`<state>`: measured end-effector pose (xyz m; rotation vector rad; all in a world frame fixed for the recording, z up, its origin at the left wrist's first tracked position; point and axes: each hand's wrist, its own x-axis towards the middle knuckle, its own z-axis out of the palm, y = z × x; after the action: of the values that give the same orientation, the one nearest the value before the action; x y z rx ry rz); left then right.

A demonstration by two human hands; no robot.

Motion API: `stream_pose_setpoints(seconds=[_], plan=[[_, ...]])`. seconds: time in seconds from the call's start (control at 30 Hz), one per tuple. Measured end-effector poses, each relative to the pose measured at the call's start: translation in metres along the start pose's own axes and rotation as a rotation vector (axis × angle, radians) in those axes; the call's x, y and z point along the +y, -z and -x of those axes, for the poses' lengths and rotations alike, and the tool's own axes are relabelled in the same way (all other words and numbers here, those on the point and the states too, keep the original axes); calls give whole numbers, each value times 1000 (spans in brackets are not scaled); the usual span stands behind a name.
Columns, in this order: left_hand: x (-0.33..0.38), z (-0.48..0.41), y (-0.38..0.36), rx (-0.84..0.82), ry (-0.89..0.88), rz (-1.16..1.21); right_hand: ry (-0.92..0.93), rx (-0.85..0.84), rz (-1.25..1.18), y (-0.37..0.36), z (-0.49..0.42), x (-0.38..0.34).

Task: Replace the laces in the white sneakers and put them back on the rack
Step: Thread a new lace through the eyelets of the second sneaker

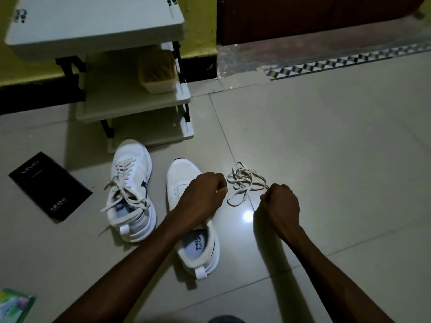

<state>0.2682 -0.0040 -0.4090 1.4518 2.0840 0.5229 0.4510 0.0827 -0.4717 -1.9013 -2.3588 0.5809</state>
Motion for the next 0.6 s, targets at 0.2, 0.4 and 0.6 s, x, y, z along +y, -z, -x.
stream_pose_setpoints(seconds=[0.2, 0.4, 0.6], plan=[[2, 2, -5, -11, -9, 53, 5, 124, -116, 5, 0, 2], [3, 4, 0, 25, -7, 128, -57, -110, -334, 20, -2, -11], [10, 15, 9, 124, 85, 477, -187, -311, -1209, 53, 20, -62]])
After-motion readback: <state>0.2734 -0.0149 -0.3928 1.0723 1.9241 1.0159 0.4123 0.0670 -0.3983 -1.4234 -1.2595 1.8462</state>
